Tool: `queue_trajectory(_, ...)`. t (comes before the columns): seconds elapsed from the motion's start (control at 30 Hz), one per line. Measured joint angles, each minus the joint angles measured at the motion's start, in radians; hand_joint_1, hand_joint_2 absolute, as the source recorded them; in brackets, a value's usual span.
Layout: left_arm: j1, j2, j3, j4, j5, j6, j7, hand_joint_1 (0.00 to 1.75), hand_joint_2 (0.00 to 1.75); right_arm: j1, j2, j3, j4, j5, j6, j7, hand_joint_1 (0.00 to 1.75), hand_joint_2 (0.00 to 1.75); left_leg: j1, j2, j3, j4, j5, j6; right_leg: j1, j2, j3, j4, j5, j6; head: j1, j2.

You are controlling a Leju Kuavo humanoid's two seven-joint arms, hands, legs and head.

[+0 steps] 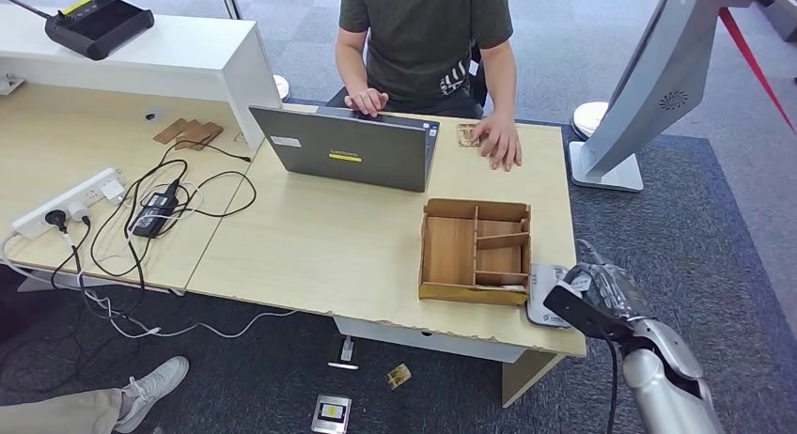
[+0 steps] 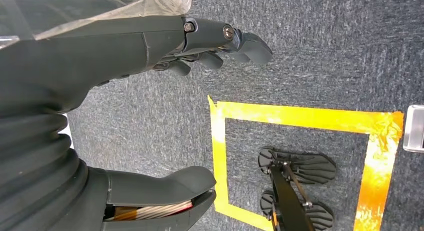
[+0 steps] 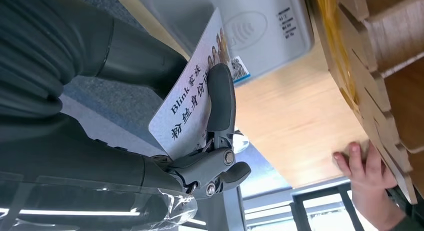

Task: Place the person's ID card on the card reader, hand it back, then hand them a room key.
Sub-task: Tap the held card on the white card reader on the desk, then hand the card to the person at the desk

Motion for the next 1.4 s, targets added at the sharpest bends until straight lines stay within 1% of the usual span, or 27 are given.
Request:
queue_trajectory(0.4,0.000,0.000,0.007,0.000,-0.020,0.001,-0.010,0.00,1.75,-0.002,-0.023,-0.018,-0.210,-0.009,0.021,0.025,1.75,1.75,0.000,0.000,0.000,0.000,0.000,0.000,0.000,0.000,0.000,0.000,0.000,0.000,0.000,0.000)
queue_trajectory(0.5,0.000,0.000,0.008,0.000,-0.034,-0.005,-0.019,0.00,1.75,-0.016,-0.023,-0.028,-0.249,-0.048,0.027,0.009,1.75,1.75,0.000,0.000,0.000,0.000,0.000,0.000,0.000,0.000,0.000,0.000,0.000,0.000,0.000,0.000)
queue_trajectory(0.63,-0.001,0.000,0.008,0.000,-0.062,-0.019,-0.040,0.00,1.75,-0.088,-0.017,-0.036,-0.249,-0.132,0.029,-0.051,1.75,1.75,0.000,0.001,0.000,0.000,0.000,0.000,0.000,0.000,0.000,0.000,0.000,0.000,0.000,0.000)
queue_trajectory(0.7,-0.006,-0.001,0.007,0.000,-0.083,-0.025,-0.051,0.00,1.75,-0.154,0.000,-0.035,-0.207,-0.170,0.010,-0.095,1.75,1.75,0.000,0.001,0.000,0.000,0.001,-0.001,0.000,0.001,0.000,0.001,0.001,0.000,0.000,0.000)
queue_trajectory(0.8,-0.032,-0.006,0.005,0.000,-0.110,-0.030,-0.046,0.00,1.75,-0.287,0.044,-0.031,-0.091,-0.202,-0.024,-0.138,1.75,1.75,0.000,0.001,-0.001,0.000,0.002,-0.001,0.000,0.001,-0.001,0.001,0.001,-0.001,0.000,0.000)
queue_trajectory(0.9,-0.070,-0.014,0.003,0.000,-0.134,-0.033,-0.026,0.00,1.75,-0.424,0.101,-0.023,0.051,-0.214,-0.030,-0.139,1.75,1.75,0.000,0.001,-0.002,0.000,0.004,-0.001,0.000,0.000,-0.002,0.002,0.003,-0.002,0.000,0.000)
queue_trajectory(1.03,-0.118,-0.026,0.000,0.000,-0.149,-0.036,-0.005,0.00,1.75,-0.573,0.180,-0.009,0.220,-0.202,-0.015,-0.102,1.75,1.75,0.000,0.000,-0.004,0.000,0.005,-0.001,0.001,0.000,-0.004,0.003,0.003,-0.002,0.000,0.000)
queue_trajectory(1.2,-0.147,-0.033,-0.002,0.000,-0.161,-0.038,-0.002,0.00,1.75,-0.682,0.248,-0.004,0.365,-0.211,0.022,-0.043,1.75,1.75,0.001,0.000,-0.004,0.000,0.005,-0.001,0.001,0.000,-0.005,0.002,0.003,-0.002,0.000,0.000)
queue_trajectory(1.4,-0.175,-0.041,-0.009,0.000,-0.181,-0.040,0.011,0.00,1.75,-0.736,0.290,-0.005,0.484,-0.236,0.092,0.038,1.75,1.75,0.001,0.000,-0.005,0.000,0.005,-0.001,0.001,0.000,-0.006,0.002,0.004,-0.002,0.000,0.000)
